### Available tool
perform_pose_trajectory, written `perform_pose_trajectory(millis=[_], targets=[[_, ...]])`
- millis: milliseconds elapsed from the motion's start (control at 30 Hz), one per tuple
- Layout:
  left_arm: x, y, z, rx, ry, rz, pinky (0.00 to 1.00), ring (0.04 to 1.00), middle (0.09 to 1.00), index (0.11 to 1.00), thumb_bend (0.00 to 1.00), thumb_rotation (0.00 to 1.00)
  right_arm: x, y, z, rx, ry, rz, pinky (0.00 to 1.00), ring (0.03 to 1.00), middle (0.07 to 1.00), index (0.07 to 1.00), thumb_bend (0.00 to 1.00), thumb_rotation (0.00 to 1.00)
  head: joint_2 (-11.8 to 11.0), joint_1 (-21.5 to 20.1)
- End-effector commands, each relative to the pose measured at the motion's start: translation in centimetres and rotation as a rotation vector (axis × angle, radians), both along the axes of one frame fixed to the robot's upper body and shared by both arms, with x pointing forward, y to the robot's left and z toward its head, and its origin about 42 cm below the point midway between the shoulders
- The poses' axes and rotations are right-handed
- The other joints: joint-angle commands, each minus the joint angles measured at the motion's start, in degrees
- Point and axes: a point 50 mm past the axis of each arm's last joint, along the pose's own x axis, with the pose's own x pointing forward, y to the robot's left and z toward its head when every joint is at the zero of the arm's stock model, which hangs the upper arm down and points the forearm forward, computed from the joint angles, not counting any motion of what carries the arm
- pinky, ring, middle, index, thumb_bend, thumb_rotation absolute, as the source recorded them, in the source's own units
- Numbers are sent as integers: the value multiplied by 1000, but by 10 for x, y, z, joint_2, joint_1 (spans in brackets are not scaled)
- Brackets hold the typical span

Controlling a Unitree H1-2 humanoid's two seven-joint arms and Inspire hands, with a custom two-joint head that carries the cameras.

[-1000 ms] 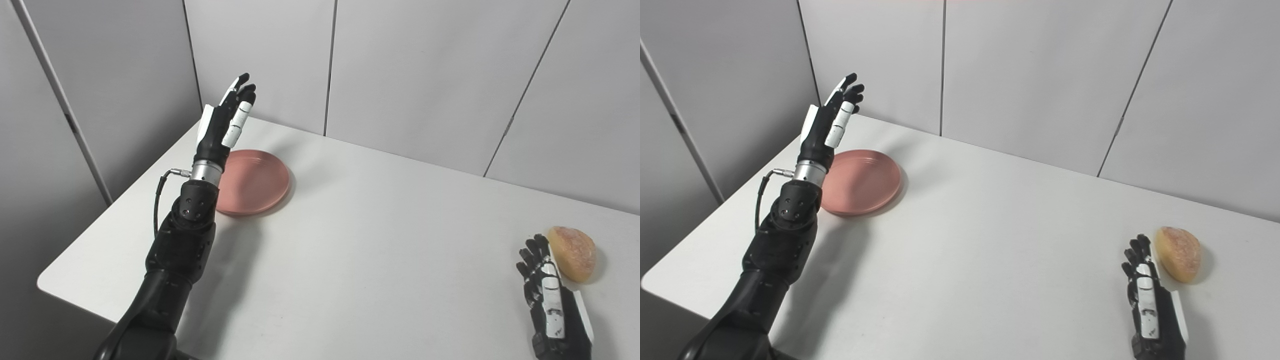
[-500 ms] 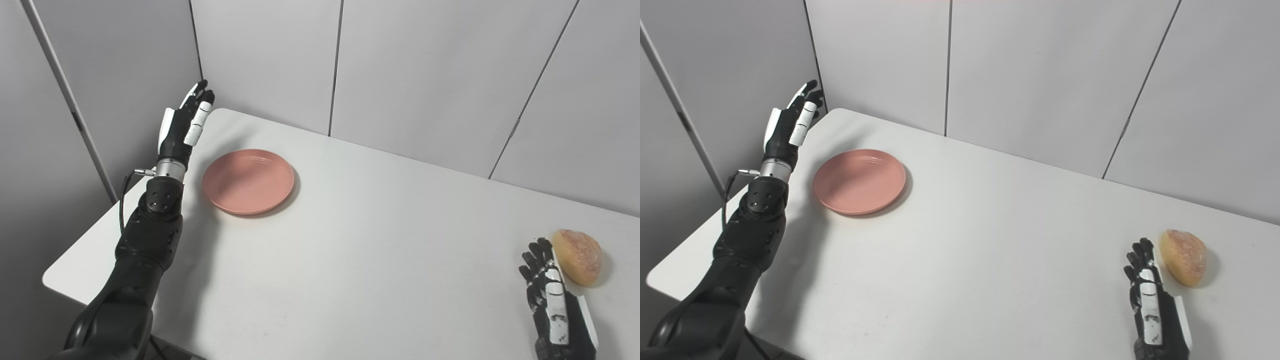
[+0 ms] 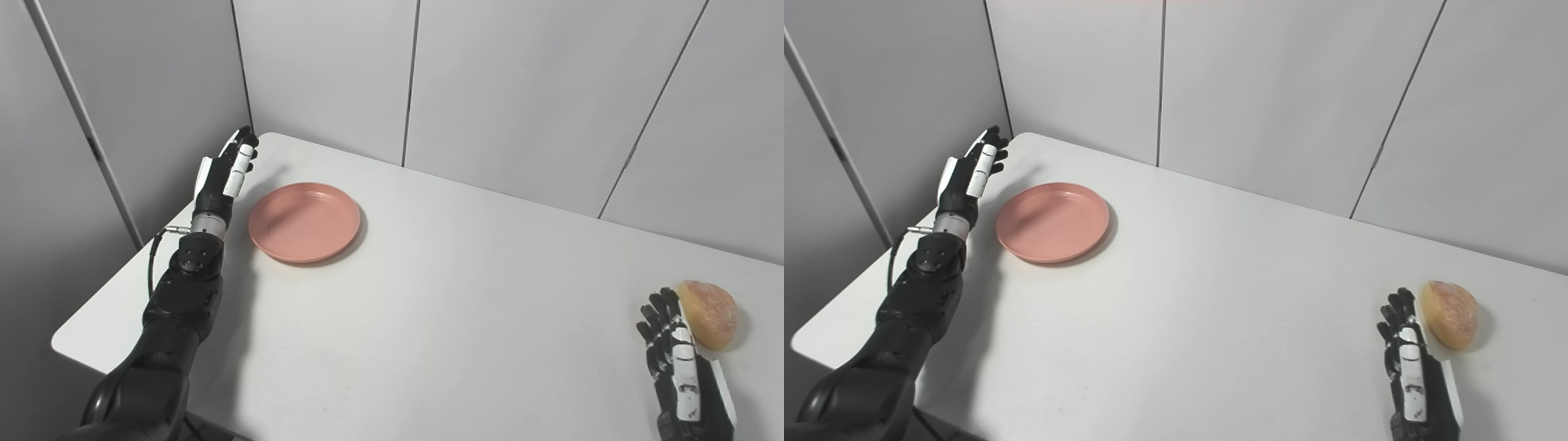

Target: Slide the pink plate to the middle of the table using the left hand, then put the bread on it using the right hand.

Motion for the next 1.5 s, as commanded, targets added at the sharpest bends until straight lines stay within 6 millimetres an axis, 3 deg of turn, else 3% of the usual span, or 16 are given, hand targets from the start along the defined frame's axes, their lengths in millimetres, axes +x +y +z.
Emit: perform_pose_trajectory(millis=[0,500,1067,1300,1467], targets=[[16,0,35,12,-101,-25,886,885,888,895,814,1000,4,-1,18,7,-46,2,1000,1000,1000,1000,402,1000,1,0],[22,-15,11,-22,-46,-73,844,851,854,860,766,1000,4,1,22,15,-41,-11,1000,1000,1000,1000,395,1000,3,0],[20,-22,-11,-27,34,-168,957,916,903,903,820,1000,6,0,24,29,-43,-37,1000,1000,1000,1000,409,1000,7,-5],[25,-43,-16,-136,7,-194,938,890,868,855,834,1000,7,1,26,28,-56,-40,1000,1000,1000,1000,419,998,8,-7],[24,-59,-17,-126,4,-212,868,867,854,847,825,1000,9,2,26,25,-56,-44,1000,1000,1000,1000,424,999,8,-9]])
